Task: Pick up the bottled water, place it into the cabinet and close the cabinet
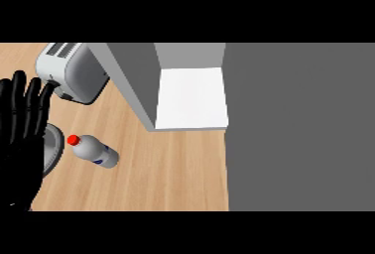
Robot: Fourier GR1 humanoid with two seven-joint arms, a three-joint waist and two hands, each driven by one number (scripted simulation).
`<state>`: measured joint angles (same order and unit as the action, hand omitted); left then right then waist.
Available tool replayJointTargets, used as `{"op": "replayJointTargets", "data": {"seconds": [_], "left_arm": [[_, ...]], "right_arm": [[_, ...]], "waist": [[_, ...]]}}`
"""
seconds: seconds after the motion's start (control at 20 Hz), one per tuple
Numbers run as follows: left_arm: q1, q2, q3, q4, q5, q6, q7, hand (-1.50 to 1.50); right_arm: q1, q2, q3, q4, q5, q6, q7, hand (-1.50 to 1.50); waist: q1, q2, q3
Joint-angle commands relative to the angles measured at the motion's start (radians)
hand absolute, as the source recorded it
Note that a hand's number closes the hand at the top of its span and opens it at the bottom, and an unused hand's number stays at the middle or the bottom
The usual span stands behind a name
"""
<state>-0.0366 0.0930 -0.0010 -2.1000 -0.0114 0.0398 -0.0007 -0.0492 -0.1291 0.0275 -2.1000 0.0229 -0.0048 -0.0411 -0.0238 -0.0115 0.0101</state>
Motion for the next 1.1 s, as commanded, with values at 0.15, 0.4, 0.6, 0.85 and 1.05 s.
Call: {"op": "replayJointTargets", "data": {"seconds": [0.15,0.4,0.6,0.85,1.05], "left_arm": [[-0.047,0.165,0.092,0.088,0.408,-0.363,-0.051,-1.5],[0.019,0.233,0.033,0.21,0.696,-0.595,0.051,-1.5],[0.07,0.408,0.167,0.311,0.94,-0.785,0.069,-1.5],[0.062,0.613,0.243,0.492,1.229,-0.963,0.154,-1.5],[0.059,0.701,0.269,0.618,1.333,-1.044,0.203,-1.5]], "right_arm": [[0.092,0.008,0.008,-0.034,-0.023,0.015,0.011,-1.5],[0.124,0.009,0.118,-0.042,-0.104,0.111,0.061,-1.5],[0.204,-0.02,0.138,-0.179,-0.142,0.132,0.146,-1.5],[0.229,0.02,0.232,-0.26,-0.082,0.088,0.201,-1.5],[0.303,0.023,0.285,-0.368,-0.041,0.072,0.253,-1.5]], "waist": [[-0.003,0.011,-0.015],[0.003,0.017,-0.016],[0.004,0.005,-0.015],[0.019,0.01,-0.012],[0.017,0.009,-0.011]]}}
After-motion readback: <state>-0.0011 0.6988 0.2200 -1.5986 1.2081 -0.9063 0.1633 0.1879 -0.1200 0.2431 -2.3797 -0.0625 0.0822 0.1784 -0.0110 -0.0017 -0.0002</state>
